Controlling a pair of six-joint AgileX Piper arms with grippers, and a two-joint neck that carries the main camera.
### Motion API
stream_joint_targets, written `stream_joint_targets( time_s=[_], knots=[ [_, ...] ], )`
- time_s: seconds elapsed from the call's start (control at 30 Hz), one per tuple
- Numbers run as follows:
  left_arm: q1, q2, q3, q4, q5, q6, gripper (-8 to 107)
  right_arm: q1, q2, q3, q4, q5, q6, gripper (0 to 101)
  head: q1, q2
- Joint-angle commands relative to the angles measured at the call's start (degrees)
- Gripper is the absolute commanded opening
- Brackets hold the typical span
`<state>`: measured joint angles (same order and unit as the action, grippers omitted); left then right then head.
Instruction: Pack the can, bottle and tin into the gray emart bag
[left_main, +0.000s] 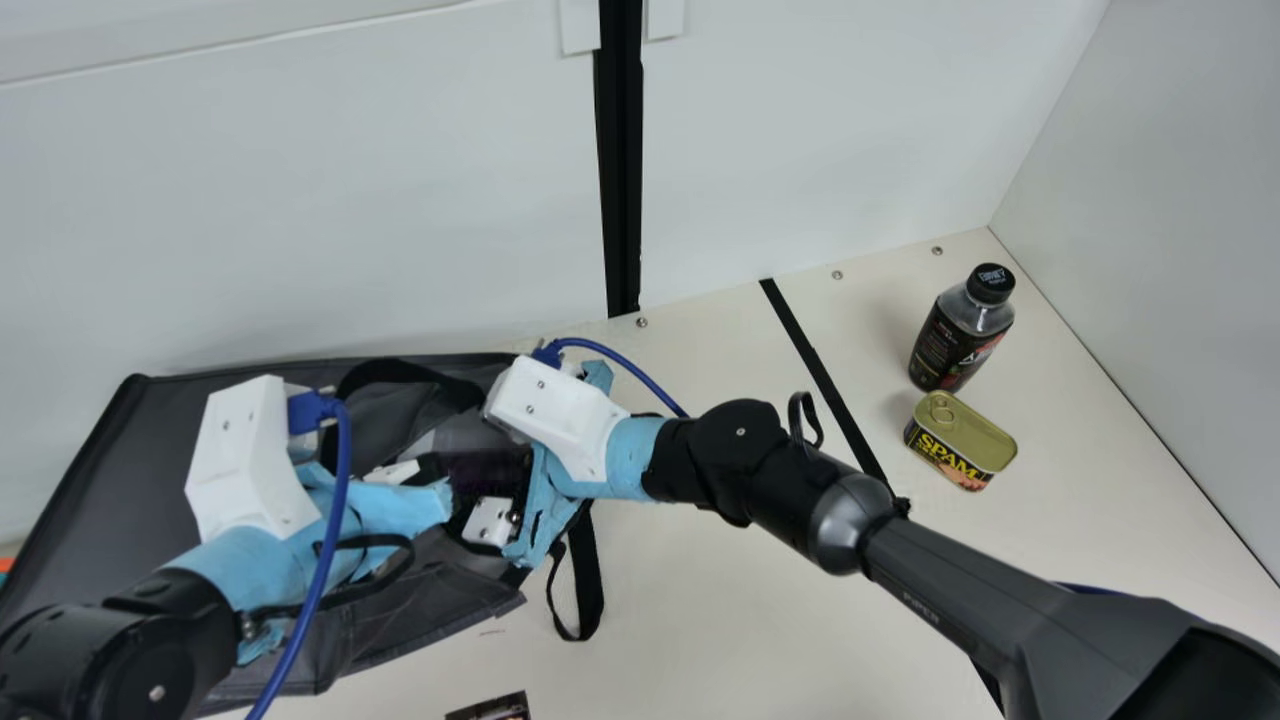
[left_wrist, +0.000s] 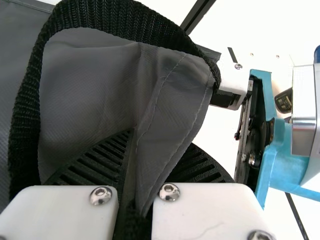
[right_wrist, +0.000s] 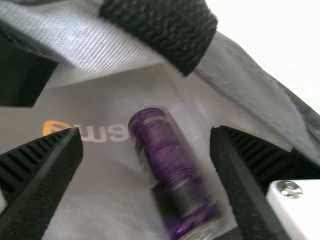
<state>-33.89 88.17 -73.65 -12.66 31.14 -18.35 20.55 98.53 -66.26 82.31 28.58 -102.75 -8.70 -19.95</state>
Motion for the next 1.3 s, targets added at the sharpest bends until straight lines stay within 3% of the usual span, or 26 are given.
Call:
stream_joint_targets(
  time_s=[0.0,1.27],
  knots=[
    [0.0,0.0,0.0,0.0,0.0,0.0,10,-0.1,-0.5,0.2,-0.2,-0.1,0.3,91,-1.3,0.0],
    [0.0,0.0,0.0,0.0,0.0,0.0,10,-10.9,-19.1,9.8,-13.0,6.0,11.1,91,-1.3,0.0]
  ],
)
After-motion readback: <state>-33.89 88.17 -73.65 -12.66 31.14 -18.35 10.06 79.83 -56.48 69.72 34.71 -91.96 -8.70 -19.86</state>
